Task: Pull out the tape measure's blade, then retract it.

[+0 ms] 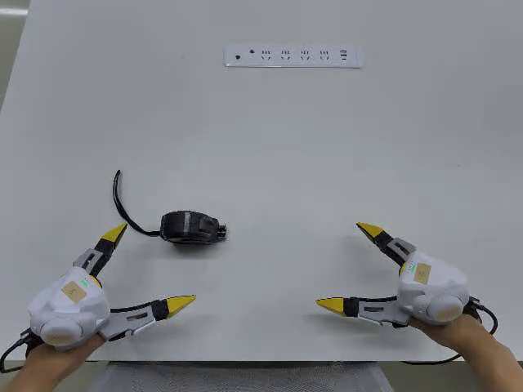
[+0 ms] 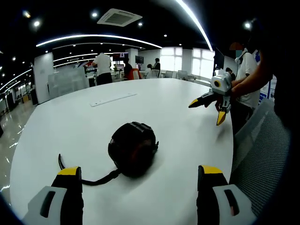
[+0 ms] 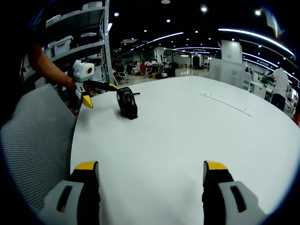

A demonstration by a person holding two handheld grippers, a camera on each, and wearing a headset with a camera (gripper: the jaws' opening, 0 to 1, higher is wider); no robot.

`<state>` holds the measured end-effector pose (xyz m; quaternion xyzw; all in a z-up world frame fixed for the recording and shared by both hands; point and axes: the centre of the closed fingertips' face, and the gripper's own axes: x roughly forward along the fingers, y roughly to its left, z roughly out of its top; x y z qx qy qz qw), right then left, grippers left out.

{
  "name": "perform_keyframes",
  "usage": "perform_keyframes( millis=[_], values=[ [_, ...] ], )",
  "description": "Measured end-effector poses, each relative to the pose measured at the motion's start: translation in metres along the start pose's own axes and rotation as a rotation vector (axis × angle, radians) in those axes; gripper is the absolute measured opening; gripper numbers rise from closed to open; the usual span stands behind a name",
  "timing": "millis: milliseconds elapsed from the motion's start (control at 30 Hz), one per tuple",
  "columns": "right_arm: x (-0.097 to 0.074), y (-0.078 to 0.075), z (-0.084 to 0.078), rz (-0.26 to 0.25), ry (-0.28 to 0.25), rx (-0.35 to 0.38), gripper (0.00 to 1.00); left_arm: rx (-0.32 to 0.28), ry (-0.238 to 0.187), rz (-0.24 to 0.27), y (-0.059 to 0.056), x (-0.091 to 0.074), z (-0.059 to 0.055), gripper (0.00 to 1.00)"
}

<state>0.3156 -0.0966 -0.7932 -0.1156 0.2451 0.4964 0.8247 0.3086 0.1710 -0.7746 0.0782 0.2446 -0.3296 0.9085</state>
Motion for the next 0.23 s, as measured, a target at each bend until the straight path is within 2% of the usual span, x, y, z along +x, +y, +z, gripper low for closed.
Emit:
perform_keyframes(
  millis=[233],
  values=[
    [-0.0007,-0.0002,-0.0002,0.000,0.004,0.001,0.93,0.003,0.000,0.002,0.0026,-0.0008,-0.0010,1.00]
  ],
)
